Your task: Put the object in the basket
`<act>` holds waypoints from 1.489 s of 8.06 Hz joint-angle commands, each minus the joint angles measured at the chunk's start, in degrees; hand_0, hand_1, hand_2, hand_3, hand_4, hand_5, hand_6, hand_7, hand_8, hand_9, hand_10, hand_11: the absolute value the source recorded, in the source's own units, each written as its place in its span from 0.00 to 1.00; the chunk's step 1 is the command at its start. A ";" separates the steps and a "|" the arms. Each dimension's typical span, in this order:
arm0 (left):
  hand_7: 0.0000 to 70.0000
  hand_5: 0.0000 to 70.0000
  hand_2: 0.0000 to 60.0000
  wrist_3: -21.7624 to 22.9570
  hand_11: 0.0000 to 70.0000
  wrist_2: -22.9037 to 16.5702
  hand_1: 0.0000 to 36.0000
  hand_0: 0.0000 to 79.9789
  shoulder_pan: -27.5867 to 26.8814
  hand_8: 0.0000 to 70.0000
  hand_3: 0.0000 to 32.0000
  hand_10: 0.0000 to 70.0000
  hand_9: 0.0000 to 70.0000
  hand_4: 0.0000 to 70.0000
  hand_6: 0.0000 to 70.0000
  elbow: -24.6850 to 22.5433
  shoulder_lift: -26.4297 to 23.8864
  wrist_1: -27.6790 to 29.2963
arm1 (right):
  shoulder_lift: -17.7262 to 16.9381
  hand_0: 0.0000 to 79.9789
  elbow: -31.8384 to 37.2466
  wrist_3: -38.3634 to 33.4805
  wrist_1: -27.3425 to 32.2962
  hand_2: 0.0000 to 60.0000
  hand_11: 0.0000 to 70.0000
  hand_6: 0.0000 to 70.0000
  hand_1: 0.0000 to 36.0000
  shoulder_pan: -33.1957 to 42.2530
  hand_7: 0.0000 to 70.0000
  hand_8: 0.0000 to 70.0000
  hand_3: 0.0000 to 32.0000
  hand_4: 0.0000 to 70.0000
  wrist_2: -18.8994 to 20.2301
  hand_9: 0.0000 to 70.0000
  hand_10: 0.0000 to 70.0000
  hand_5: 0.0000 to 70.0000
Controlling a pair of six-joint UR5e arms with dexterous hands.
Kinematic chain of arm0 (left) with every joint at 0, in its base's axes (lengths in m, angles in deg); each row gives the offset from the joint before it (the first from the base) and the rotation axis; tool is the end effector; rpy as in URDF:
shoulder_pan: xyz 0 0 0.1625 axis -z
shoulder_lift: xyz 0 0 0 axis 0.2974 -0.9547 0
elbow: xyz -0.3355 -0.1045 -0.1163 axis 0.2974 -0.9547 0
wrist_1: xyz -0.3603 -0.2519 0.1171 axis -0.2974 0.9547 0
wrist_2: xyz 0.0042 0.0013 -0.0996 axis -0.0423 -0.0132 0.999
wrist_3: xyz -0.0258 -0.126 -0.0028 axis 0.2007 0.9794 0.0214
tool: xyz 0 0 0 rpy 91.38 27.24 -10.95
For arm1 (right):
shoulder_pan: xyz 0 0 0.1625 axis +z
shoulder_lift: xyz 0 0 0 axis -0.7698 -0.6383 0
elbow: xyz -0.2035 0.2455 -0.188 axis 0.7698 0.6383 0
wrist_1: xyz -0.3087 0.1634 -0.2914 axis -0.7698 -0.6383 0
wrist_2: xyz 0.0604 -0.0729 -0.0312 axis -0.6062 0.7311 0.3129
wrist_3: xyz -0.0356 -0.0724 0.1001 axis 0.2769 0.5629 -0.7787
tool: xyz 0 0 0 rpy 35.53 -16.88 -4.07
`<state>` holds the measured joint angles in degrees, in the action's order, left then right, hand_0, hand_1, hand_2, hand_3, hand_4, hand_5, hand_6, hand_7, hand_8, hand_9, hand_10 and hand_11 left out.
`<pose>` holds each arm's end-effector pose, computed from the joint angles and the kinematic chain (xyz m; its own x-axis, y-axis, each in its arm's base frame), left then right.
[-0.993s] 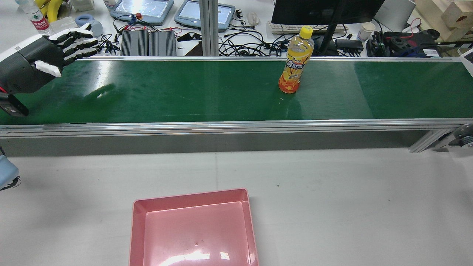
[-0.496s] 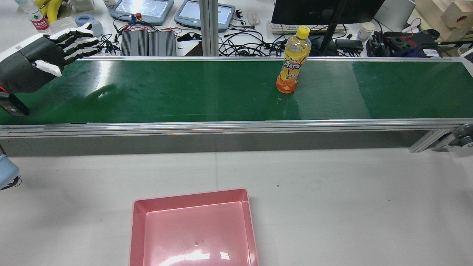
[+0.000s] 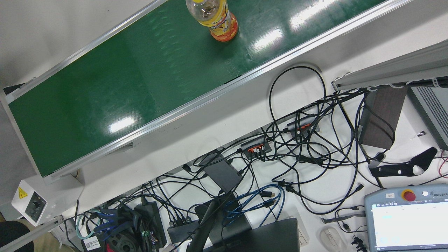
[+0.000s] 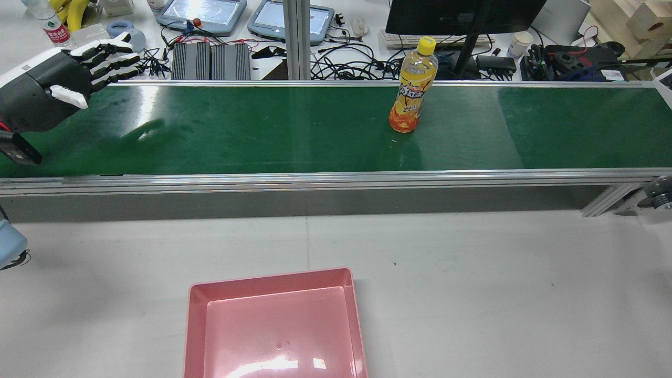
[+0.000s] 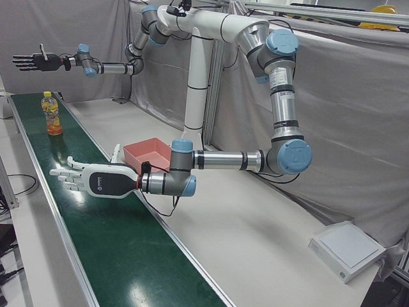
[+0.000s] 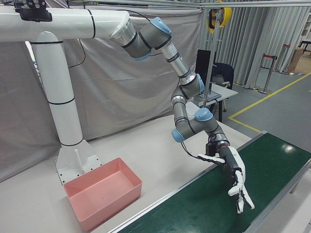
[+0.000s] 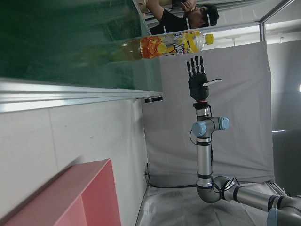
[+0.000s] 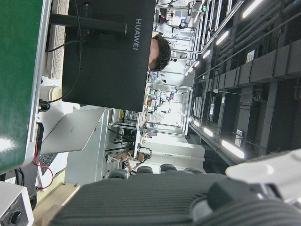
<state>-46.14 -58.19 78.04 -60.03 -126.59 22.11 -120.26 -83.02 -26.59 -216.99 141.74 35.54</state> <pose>0.2094 -0.6599 0.3821 -0.9178 -0.3192 -0.2360 0.0496 0.4975 -0.8660 0.1456 -0.5558 0.6012 -0.9947 -0.0093 0.1026 -0.1021 -0.0442 -0.9938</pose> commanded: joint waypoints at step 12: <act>0.02 0.42 0.00 0.23 0.19 -0.09 0.17 0.61 0.09 0.15 0.17 0.12 0.15 0.19 0.03 -0.53 -0.53 -0.09 | 0.00 0.00 0.00 0.06 0.00 0.00 0.00 0.00 0.00 0.00 0.00 0.00 0.00 0.00 0.00 0.00 0.00 0.00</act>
<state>-45.86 -58.21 78.10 -60.53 -127.07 22.06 -120.26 -83.18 -26.56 -216.99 141.74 35.54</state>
